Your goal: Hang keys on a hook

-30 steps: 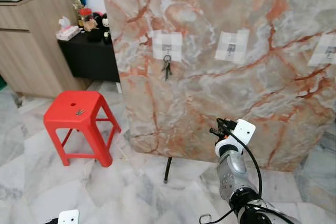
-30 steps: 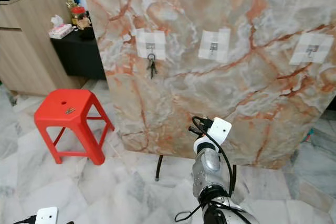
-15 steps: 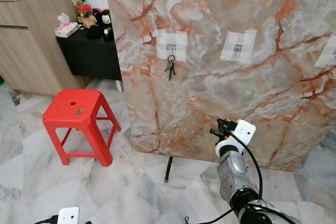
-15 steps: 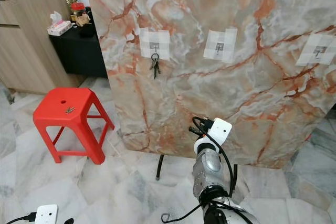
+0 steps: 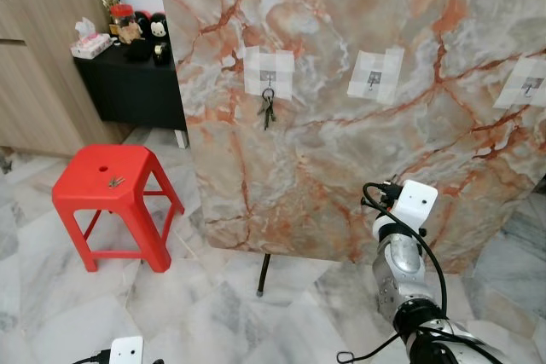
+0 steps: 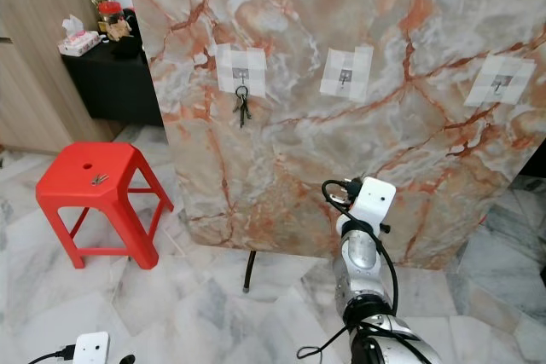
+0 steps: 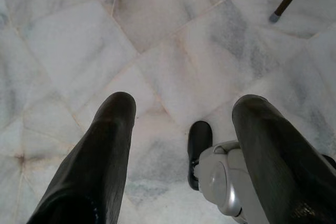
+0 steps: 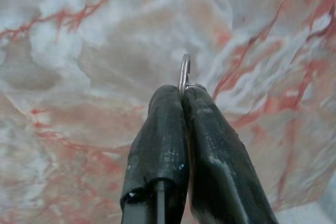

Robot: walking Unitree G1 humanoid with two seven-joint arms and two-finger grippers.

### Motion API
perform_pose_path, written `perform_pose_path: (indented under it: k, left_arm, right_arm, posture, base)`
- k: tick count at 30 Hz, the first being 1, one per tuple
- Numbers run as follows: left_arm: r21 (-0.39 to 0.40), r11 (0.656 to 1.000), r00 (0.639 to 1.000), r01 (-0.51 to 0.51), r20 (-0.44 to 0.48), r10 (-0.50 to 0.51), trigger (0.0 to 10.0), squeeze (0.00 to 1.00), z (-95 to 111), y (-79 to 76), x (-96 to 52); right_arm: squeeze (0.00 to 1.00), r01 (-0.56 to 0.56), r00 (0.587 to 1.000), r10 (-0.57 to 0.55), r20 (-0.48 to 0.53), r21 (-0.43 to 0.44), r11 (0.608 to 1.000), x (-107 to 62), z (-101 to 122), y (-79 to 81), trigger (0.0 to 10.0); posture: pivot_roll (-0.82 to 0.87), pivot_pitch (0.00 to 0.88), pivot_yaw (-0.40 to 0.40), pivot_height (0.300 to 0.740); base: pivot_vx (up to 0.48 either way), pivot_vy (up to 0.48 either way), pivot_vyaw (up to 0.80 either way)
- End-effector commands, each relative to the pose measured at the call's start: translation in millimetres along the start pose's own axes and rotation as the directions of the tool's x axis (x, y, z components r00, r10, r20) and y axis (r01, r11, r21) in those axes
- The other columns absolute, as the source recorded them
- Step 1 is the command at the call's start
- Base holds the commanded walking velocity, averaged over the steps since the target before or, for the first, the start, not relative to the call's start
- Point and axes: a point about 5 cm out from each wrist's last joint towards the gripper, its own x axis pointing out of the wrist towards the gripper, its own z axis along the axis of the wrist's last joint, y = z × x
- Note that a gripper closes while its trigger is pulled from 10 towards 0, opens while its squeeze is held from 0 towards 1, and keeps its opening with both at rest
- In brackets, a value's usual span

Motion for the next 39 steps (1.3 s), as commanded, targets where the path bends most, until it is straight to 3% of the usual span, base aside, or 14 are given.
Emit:
perform_pose_path:
  k: [1,6,8,10,12,14,19,24,29,31,39]
  left_arm:
    - [-0.013,1.0,0.999,-0.018,-0.041,0.017,10.0,0.0,-9,3.3,-2.5]
    - [-0.017,1.0,0.999,-0.026,-0.045,0.025,10.0,0.0,-8,7.1,-2.3]
    - [-0.019,0.999,0.999,-0.03,-0.042,0.029,10.0,0.0,-8,8.6,-2.0]
    - [-0.02,0.999,0.999,-0.031,-0.042,0.03,10.0,0.0,-7,8.9,-2.0]
    - [-0.023,0.999,0.999,-0.032,-0.041,0.031,10.0,0.0,-7,9.1,-1.9]
    - [-0.025,0.999,0.999,-0.032,-0.042,0.031,10.0,0.0,-7,8.7,-1.9]
    - [-0.029,0.999,0.999,-0.032,-0.042,0.031,10.0,0.0,-7,7.8,-1.7]
    - [-0.034,0.999,0.999,-0.029,-0.041,0.028,10.0,0.0,-6,6.9,-1.2]
    - [-0.035,0.999,0.999,-0.027,-0.039,0.026,10.0,0.0,-6,6.5,-1.4]
    - [-0.044,0.999,0.999,-0.028,-0.036,0.027,10.0,0.0,-5,5.4,-1.1]
    - [-0.061,0.998,0.999,-0.027,-0.028,0.025,10.0,0.0,1,1.4,1.9]
  right_arm:
    - [0.0,0.0,0.995,0.01,0.099,-0.1,0.995,6.7,19,3.9,10.0]
    - [0.0,0.009,0.983,0.042,0.177,-0.278,0.96,5.7,25,10.3,10.0]
    - [0.0,0.026,0.975,0.064,0.213,-0.393,0.919,4.6,26,13.7,10.0]
    - [0.0,0.038,0.973,0.063,0.222,-0.427,0.904,4.6,27,13.6,10.0]
    - [0.0,0.075,0.963,0.078,0.258,-0.534,0.842,5.0,28,13.9,10.0]
    - [0.0,0.11,0.961,0.062,0.27,-0.576,0.81,5.6,28,11.7,10.0]
    - [0.0,0.155,0.966,-0.001,0.259,-0.574,0.804,7.3,26,4.3,10.0]
    - [0.0,0.202,0.958,-0.02,0.285,-0.625,0.754,7.7,26,3.6,10.0]
    - [0.0,0.178,0.967,-0.023,0.255,-0.605,0.776,6.9,23,4.7,10.0]
    - [0.0,0.164,0.975,-0.048,0.218,-0.553,0.817,5.9,20,3.4,10.0]
    - [0.0,0.166,0.979,-0.073,0.19,-0.534,0.829,5.4,16,1.6,10.0]
  posture:
    - [0.17,0.0,-0.083,0.74]
    - [0.16,0.0,-0.081,0.74]
    - [0.16,0.0,-0.077,0.74]
    - [0.16,0.0,-0.078,0.74]
    - [0.16,0.0,-0.079,0.74]
    - [0.16,0.0,-0.08,0.74]
    - [0.16,0.0,-0.083,0.74]
    - [0.15,0.0,-0.082,0.74]
    - [0.15,0.0,-0.081,0.74]
    - [0.15,0.0,-0.082,0.74]
    - [0.15,0.0,-0.081,0.74]
  base:
    - [0.0,0.0,0.0]
    - [0.0,0.0,0.0]
    - [0.0,0.0,0.0]
    - [0.0,0.0,0.0]
    - [0.0,0.0,0.0]
    - [0.0,0.0,0.0]
    - [0.0,0.0,0.0]
    - [0.0,0.0,0.0]
    - [0.0,0.0,0.0]
    - [0.0,0.0,0.0]
    - [0.0,0.128,0.0]
